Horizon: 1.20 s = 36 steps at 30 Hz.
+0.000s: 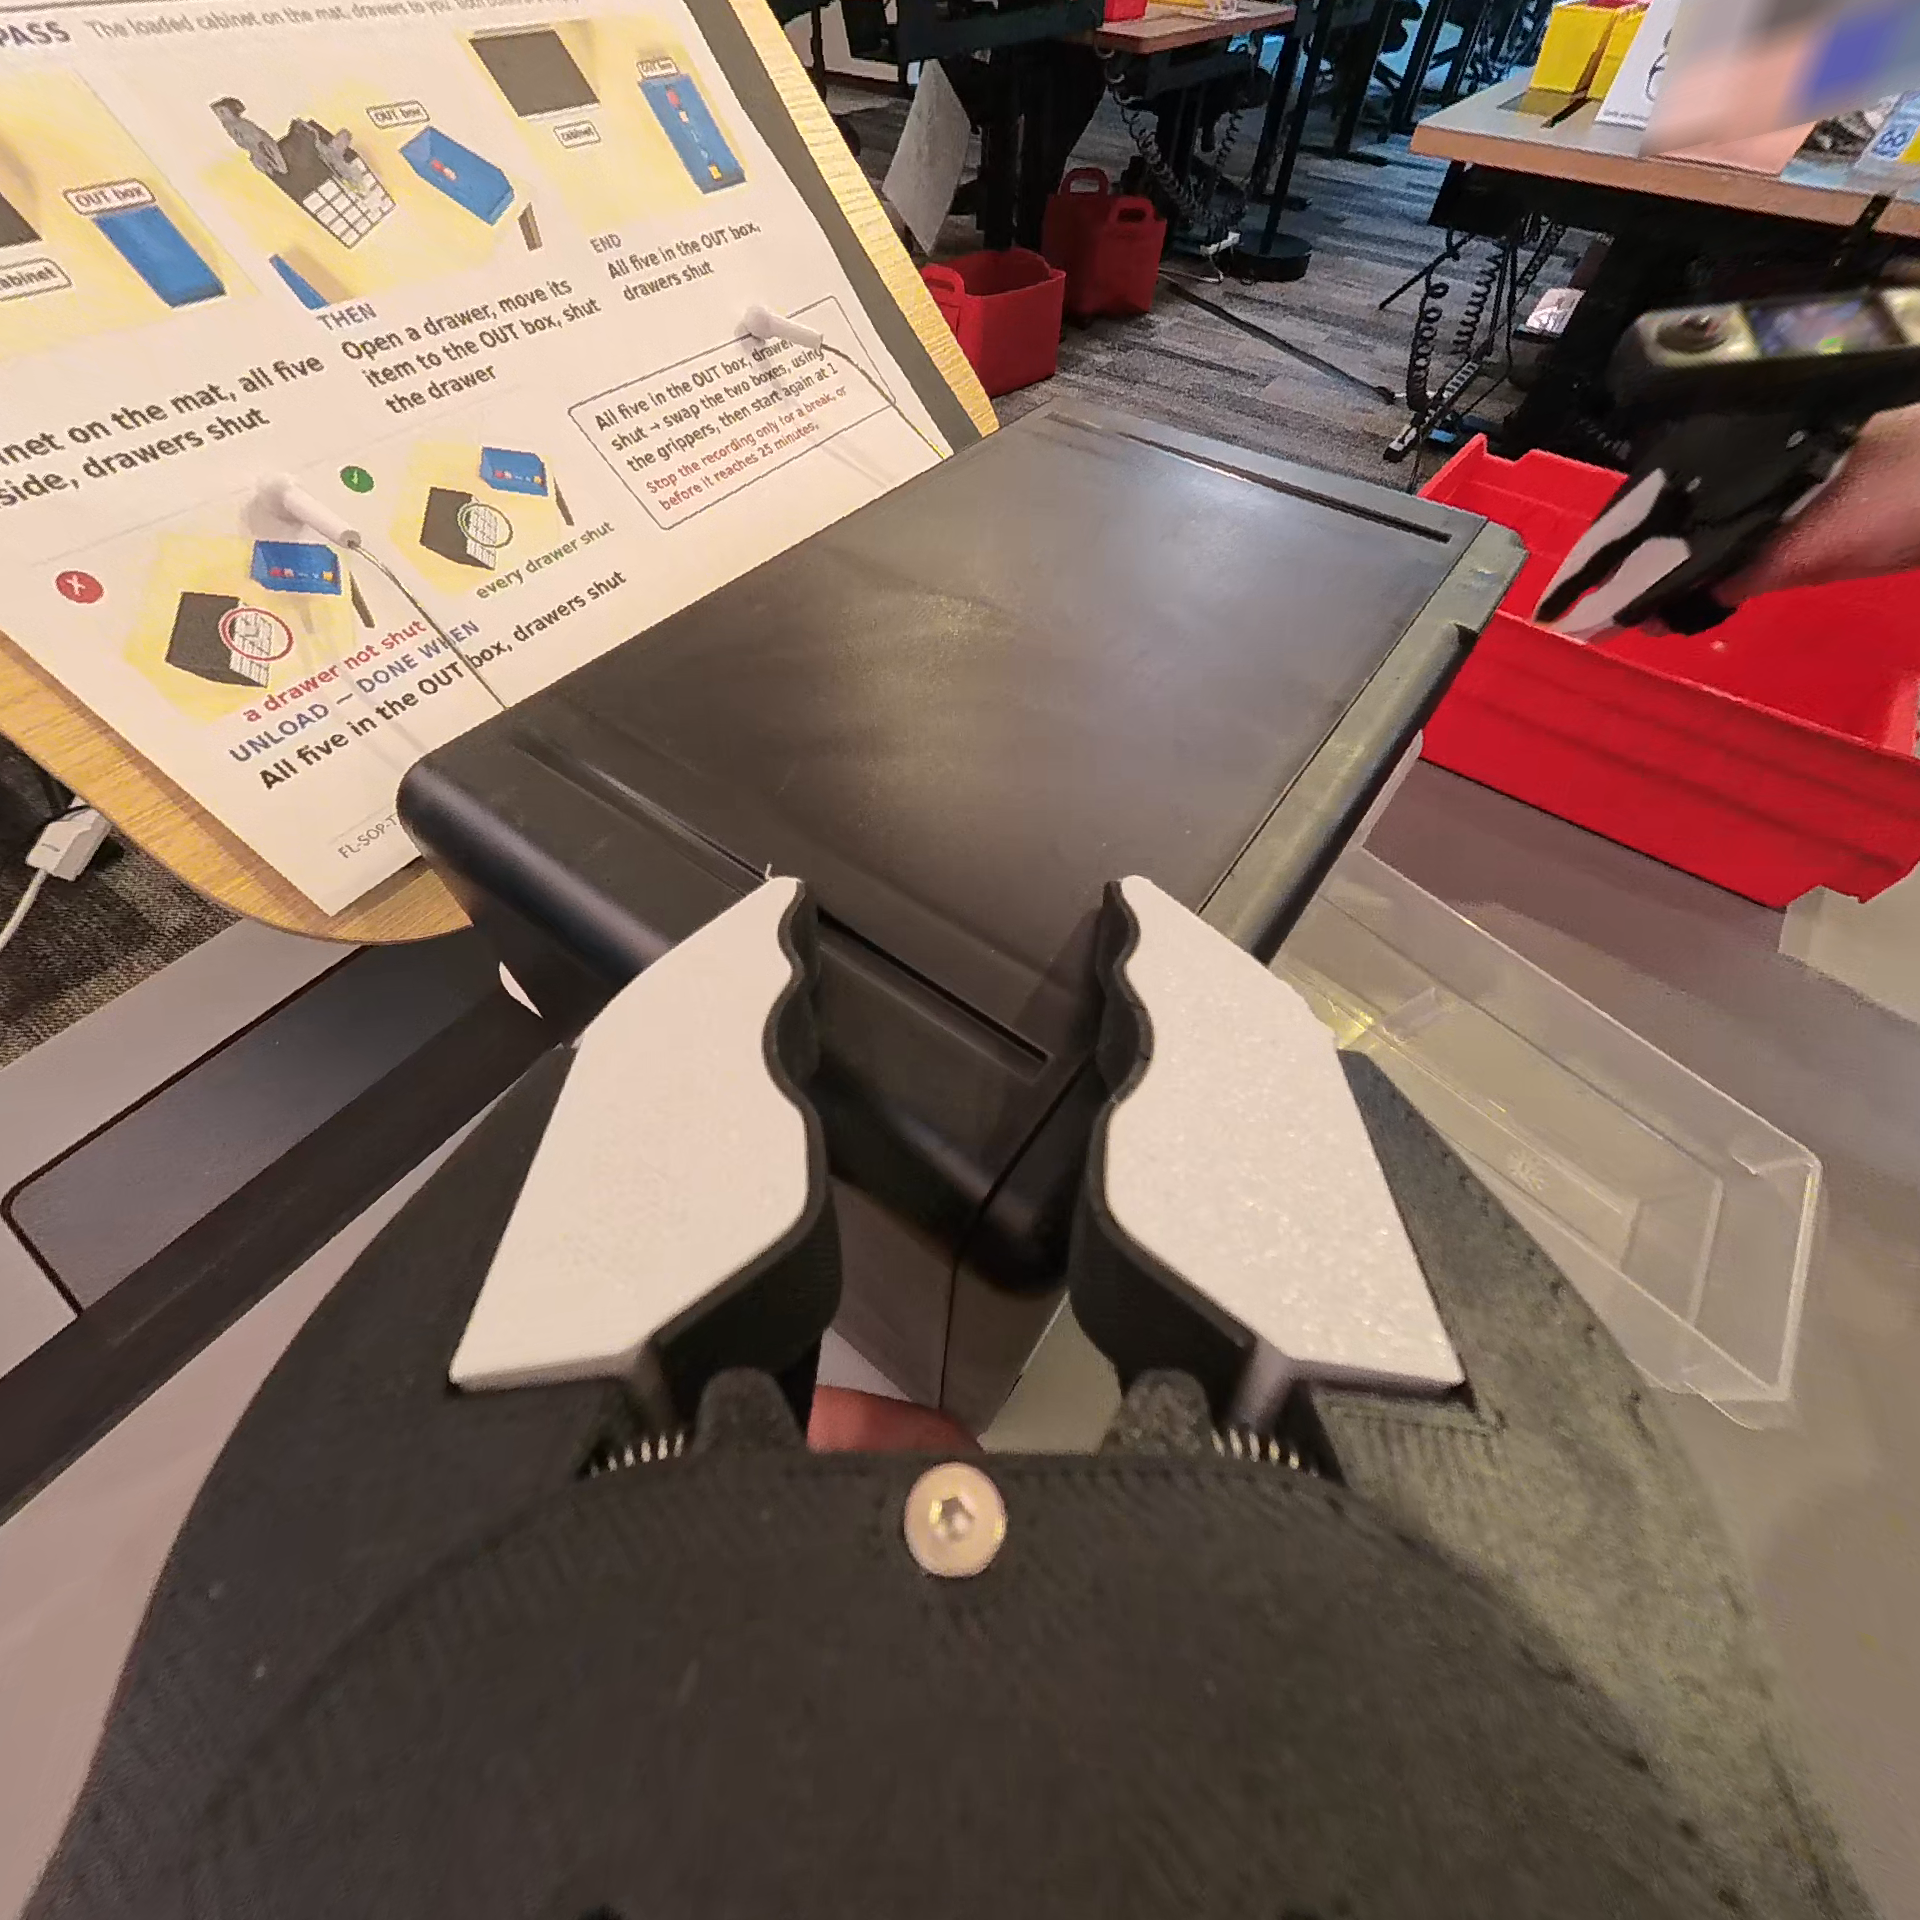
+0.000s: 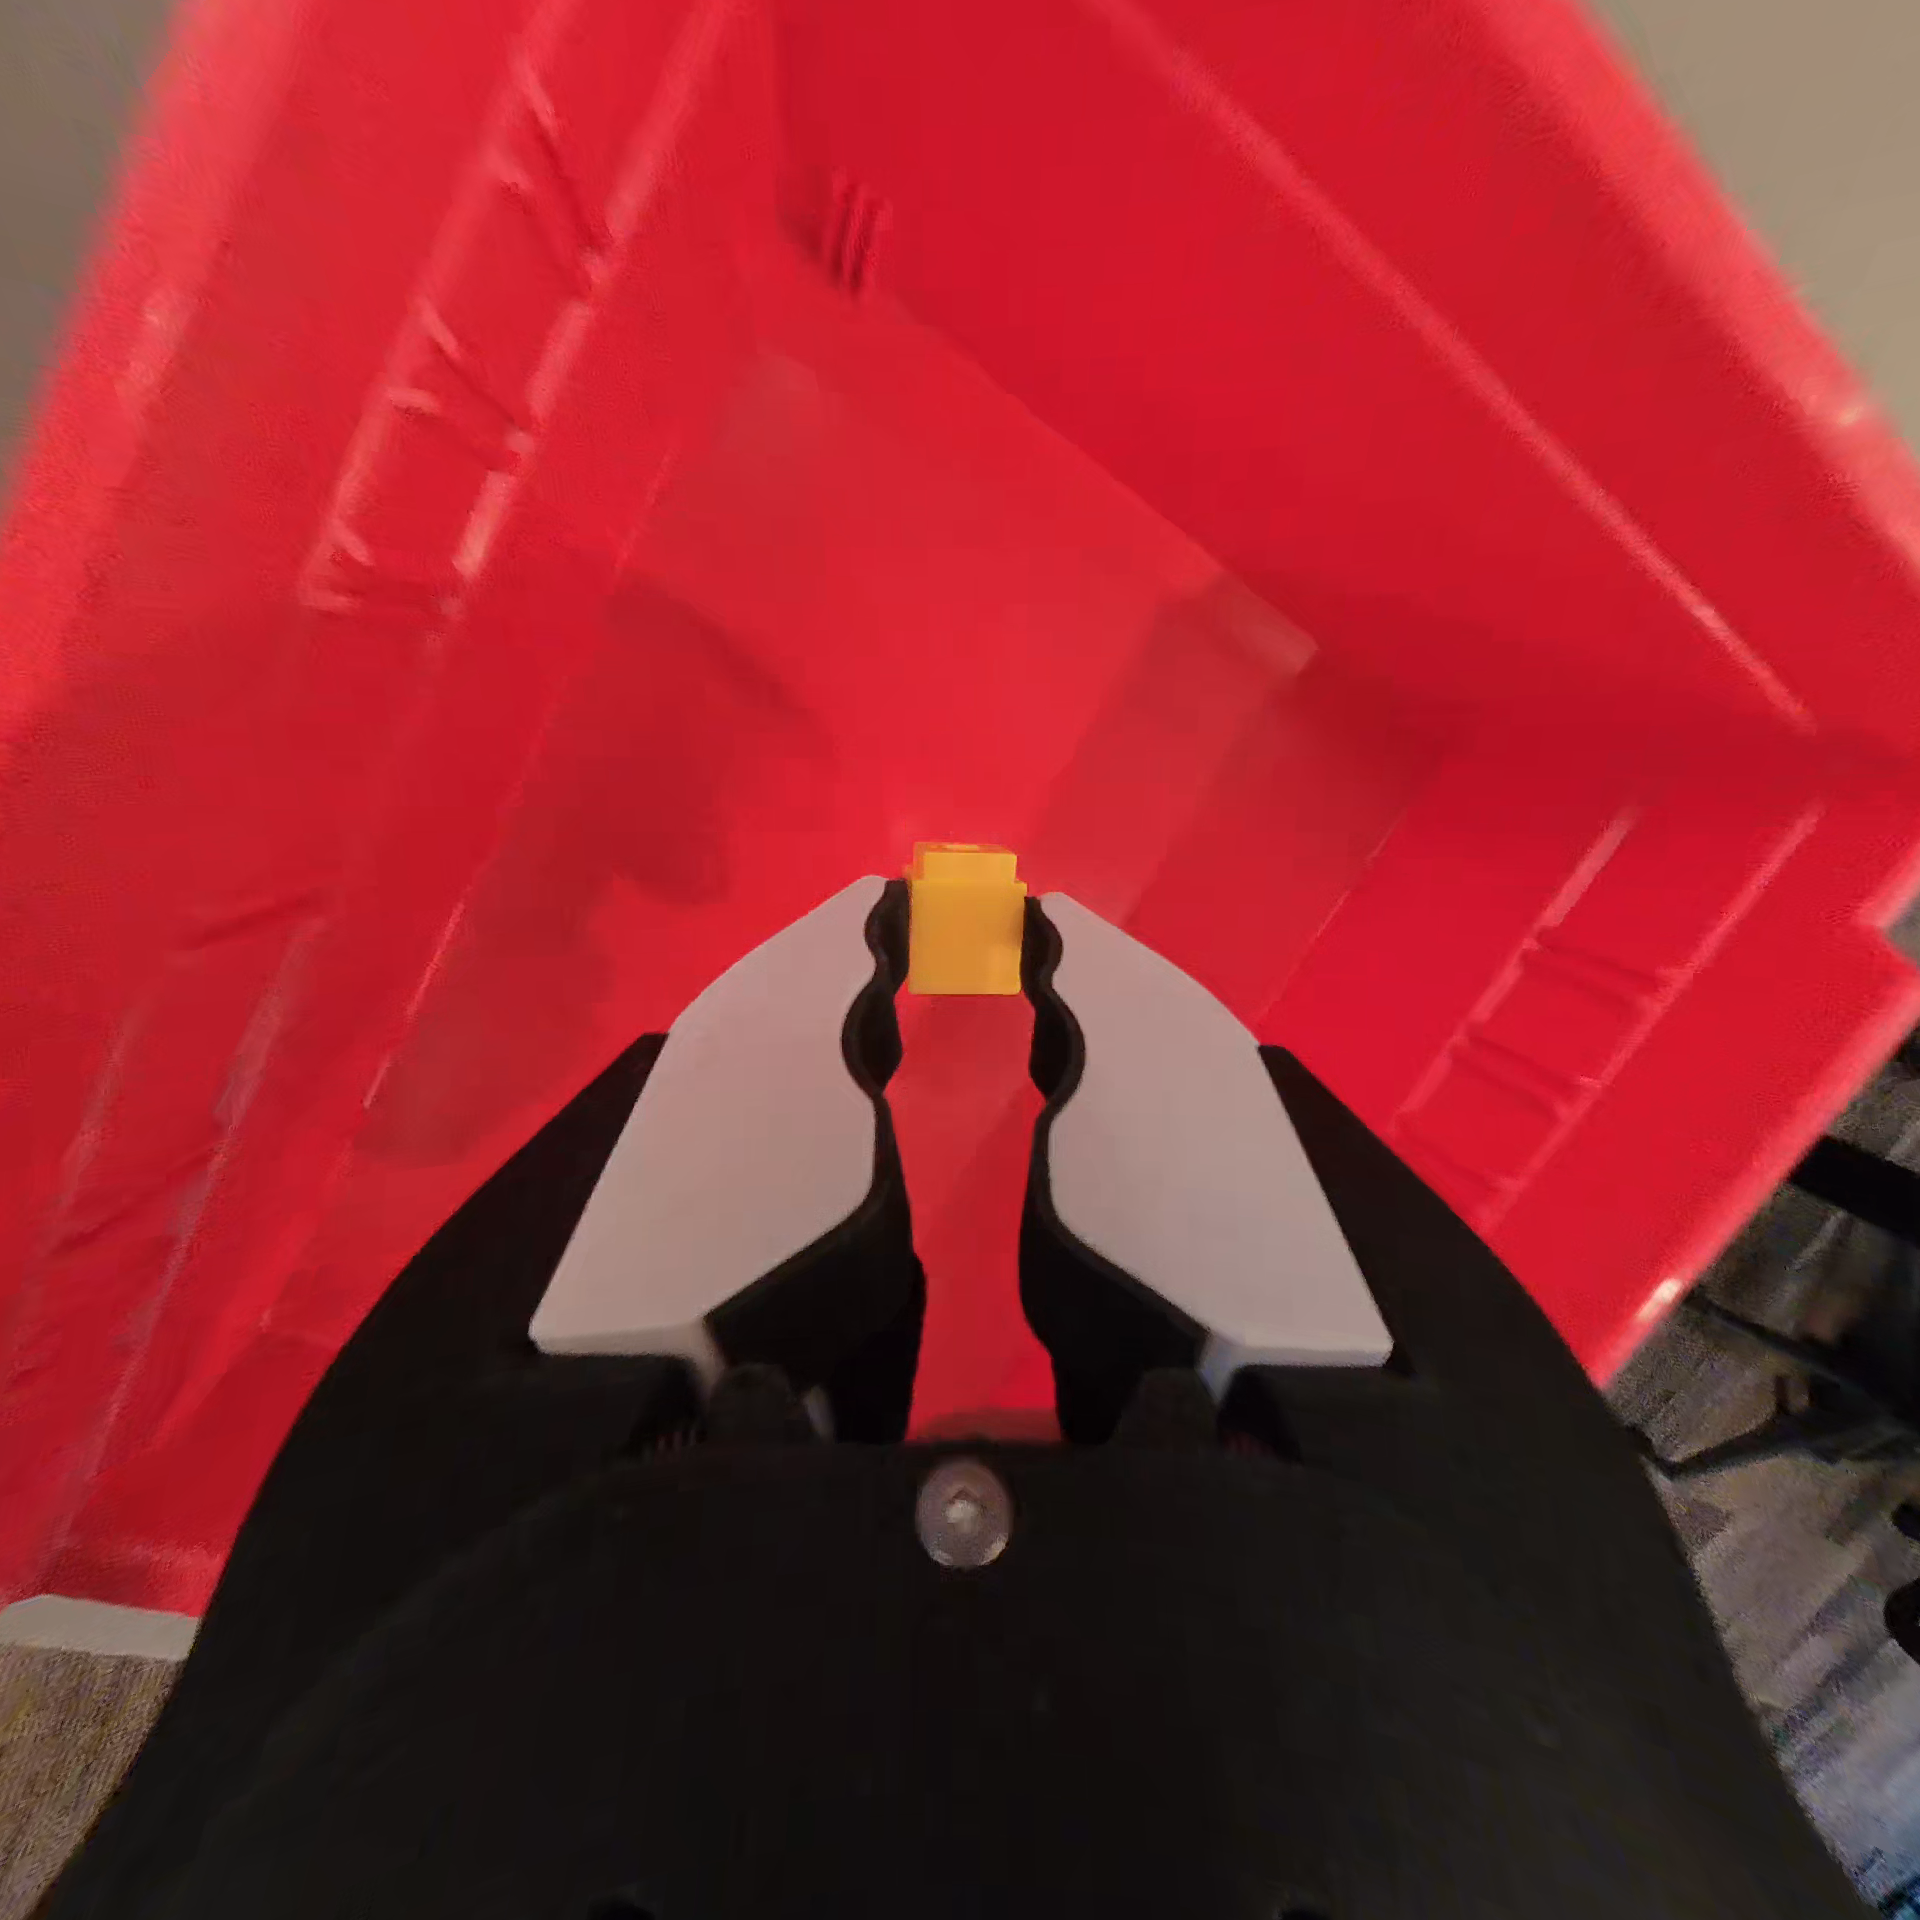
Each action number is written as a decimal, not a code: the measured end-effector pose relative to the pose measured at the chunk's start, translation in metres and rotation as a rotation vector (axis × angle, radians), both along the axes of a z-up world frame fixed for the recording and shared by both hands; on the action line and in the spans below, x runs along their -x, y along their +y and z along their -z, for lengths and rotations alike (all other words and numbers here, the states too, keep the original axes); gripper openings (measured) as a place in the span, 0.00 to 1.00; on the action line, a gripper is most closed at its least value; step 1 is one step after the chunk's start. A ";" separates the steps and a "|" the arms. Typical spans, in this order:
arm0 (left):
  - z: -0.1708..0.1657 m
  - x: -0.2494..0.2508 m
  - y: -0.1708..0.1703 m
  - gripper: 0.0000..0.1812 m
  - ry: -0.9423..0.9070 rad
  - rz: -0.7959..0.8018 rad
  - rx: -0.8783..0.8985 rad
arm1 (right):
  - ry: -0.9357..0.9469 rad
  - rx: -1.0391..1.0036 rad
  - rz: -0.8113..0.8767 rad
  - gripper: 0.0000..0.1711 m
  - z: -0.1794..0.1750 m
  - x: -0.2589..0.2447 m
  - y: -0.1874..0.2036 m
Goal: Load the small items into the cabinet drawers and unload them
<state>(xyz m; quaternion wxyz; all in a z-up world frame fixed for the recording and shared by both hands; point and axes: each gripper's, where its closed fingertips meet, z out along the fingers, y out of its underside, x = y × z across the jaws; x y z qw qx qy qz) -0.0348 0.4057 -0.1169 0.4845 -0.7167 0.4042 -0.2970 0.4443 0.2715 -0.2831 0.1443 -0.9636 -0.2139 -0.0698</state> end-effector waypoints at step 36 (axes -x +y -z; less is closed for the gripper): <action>0.000 0.000 0.000 0.29 0.000 -0.007 0.000 | -0.034 -0.700 -0.974 0.57 -0.137 0.414 -0.012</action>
